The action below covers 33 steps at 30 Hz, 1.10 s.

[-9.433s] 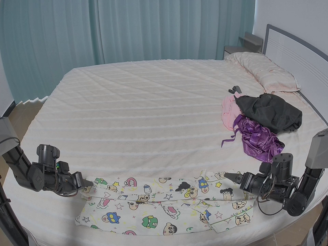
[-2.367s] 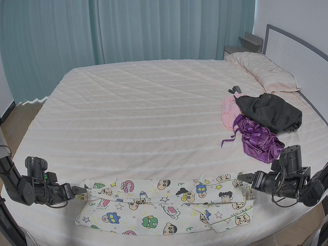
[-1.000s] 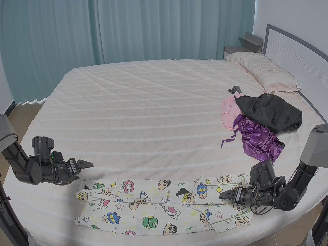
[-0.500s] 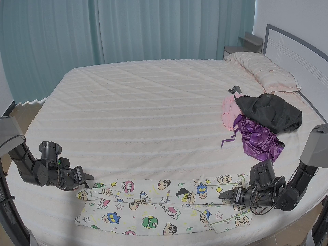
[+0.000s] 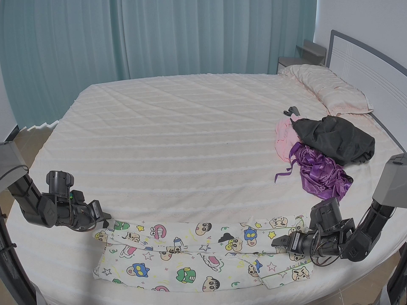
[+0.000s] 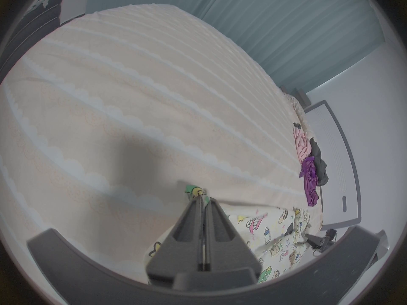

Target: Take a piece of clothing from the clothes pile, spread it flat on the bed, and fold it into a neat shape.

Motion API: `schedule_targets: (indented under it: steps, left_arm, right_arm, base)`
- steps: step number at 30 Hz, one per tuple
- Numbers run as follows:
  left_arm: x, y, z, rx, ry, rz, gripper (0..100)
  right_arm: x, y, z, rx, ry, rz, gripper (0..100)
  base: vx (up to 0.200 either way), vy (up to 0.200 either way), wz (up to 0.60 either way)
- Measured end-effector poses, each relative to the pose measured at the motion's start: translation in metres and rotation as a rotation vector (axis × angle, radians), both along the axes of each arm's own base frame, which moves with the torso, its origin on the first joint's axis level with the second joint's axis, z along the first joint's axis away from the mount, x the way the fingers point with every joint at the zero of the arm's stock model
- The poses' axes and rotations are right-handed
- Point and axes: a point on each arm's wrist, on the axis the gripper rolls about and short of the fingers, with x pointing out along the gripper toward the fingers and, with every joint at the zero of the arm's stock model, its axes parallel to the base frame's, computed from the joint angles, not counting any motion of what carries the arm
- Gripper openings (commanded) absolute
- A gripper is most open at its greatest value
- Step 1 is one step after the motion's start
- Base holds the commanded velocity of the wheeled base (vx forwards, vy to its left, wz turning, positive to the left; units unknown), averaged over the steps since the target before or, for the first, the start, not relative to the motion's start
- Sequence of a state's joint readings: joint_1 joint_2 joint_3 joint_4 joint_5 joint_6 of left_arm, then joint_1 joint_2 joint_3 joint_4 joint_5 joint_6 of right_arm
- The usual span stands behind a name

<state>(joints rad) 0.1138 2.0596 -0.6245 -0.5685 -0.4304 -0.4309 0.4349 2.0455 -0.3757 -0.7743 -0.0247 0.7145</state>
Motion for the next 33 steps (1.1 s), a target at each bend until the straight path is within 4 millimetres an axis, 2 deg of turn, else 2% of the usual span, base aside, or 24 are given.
schedule_targets:
  steps: [7, 8, 19, 31, 32, 33]
  left_arm:
    - [0.004, 0.006, 0.007, -0.027, -0.017, 0.050, 0]
    - [0.005, 0.006, 0.007, -0.027, -0.016, 0.052, 100]
    - [0.013, 0.015, -0.001, -0.034, -0.013, 0.075, 100]
    - [0.011, 0.012, -0.004, -0.035, -0.002, 0.053, 100]
    - [0.012, 0.010, -0.005, -0.035, -0.001, 0.048, 0]
    - [0.012, 0.009, -0.006, -0.034, 0.001, 0.043, 0]
  right_arm:
    - [0.001, 0.000, 0.000, 0.002, -0.001, -0.003, 100]
    - [0.001, 0.000, 0.000, 0.002, -0.001, -0.003, 100]
    - [0.001, 0.000, 0.000, 0.003, -0.001, -0.003, 100]
    - [0.001, 0.000, 0.000, 0.002, 0.001, -0.004, 100]
    - [0.001, 0.000, 0.000, 0.002, 0.001, -0.003, 100]
    - [0.001, 0.000, 0.000, 0.002, 0.001, -0.003, 100]
  base:
    - [0.000, 0.000, 0.00]
    - [0.000, 0.000, 0.00]
    - [0.000, 0.000, 0.00]
    - [0.000, 0.000, 0.00]
    - [0.000, 0.000, 0.00]
    - [0.000, 0.000, 0.00]
